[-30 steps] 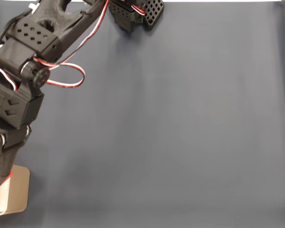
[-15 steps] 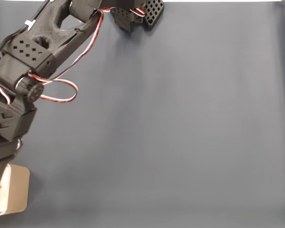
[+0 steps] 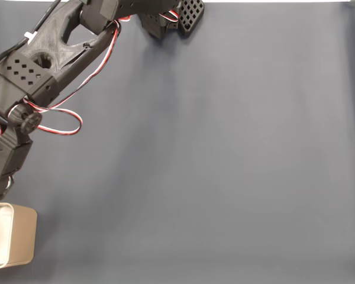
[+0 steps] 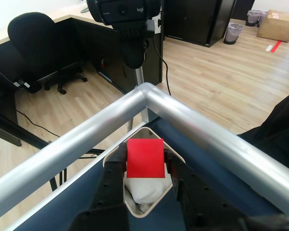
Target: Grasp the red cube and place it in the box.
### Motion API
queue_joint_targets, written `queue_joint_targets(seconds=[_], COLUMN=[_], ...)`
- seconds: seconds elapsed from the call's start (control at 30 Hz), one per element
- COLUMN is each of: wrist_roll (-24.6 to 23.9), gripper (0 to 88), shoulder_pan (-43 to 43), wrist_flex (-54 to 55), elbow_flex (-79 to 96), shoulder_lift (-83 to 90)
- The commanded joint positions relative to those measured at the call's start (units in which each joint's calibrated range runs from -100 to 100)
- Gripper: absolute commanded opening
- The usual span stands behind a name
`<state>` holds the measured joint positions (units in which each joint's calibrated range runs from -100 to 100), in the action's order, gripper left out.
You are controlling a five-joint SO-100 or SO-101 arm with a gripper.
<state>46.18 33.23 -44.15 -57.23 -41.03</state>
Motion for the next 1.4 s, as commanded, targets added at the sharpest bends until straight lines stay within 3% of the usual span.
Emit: queue_joint_targets(seconds=[0.0,0.53,1.0,1.37], wrist_roll=[0.15,0.2,-0.83,-0.34], gripper=[0.1,1.4,29.0,33.8], shoulder_pan=[0.79,0.43,0.22,0.36], wrist_flex=[1.28,0.96,1.37,2.35], elbow_flex=[-3.44,-2.71,-0.7,1.49], shoulder_lift=[1.09,2.04,3.69,5.16])
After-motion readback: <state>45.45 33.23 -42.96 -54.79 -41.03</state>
